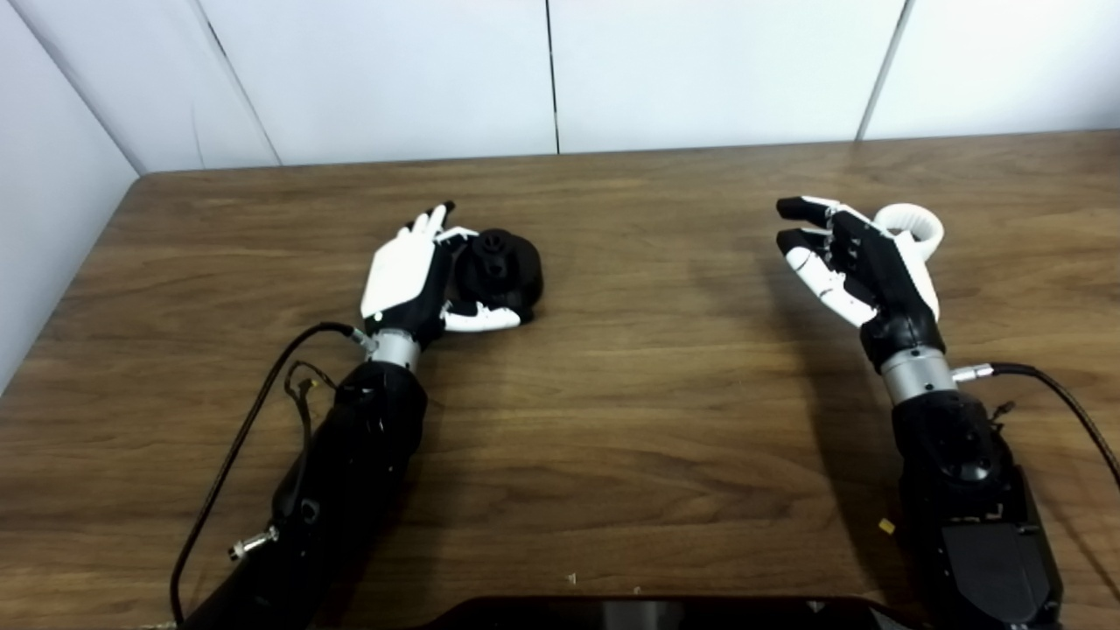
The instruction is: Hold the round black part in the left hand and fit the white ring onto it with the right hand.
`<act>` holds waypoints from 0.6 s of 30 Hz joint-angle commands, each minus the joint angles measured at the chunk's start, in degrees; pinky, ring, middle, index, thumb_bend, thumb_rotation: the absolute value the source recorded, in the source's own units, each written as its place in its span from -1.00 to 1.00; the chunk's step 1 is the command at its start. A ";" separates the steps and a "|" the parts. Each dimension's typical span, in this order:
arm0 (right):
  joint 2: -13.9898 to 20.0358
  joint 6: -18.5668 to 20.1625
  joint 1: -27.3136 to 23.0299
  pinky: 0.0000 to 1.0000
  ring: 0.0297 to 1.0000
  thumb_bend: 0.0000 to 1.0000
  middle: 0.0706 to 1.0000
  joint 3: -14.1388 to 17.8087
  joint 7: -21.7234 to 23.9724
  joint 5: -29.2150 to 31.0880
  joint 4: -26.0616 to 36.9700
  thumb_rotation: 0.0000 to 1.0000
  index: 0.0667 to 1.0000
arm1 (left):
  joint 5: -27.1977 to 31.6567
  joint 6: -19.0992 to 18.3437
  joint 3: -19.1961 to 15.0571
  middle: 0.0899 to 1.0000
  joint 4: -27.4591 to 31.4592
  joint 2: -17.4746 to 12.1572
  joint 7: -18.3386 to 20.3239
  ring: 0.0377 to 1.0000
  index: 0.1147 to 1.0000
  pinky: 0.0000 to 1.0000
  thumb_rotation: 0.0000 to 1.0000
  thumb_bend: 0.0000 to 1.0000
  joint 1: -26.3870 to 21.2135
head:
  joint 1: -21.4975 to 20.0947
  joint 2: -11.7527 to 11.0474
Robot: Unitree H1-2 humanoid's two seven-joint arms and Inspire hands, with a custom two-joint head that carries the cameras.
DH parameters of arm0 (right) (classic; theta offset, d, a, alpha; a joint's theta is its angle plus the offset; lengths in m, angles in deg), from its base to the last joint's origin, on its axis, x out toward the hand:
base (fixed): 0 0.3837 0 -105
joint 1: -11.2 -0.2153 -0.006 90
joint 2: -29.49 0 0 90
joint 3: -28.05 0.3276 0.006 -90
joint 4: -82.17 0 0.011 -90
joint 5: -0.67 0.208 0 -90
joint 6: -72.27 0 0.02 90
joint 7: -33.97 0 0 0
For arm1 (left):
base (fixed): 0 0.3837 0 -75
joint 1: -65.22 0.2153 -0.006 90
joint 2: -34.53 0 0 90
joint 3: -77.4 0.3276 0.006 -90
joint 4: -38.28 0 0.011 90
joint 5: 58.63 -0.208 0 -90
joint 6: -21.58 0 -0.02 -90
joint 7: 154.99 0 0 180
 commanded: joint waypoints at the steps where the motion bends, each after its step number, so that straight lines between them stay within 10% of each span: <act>1: 0.46 -1.67 -2.57 0.42 0.43 0.05 0.54 0.28 -0.05 -0.19 2.16 0.06 0.42 | -0.58 0.97 1.38 1.00 0.62 0.45 2.59 1.00 0.24 1.00 -0.18 0.91 0.75 | 0.00 -0.04; 18: 0.63 -1.01 -2.79 0.45 0.44 0.02 0.53 0.45 -0.19 -0.10 3.31 0.02 0.41 | -1.02 8.06 4.29 1.00 5.28 2.70 6.32 1.00 0.25 1.00 -0.20 1.00 4.46 | -1.16 0.02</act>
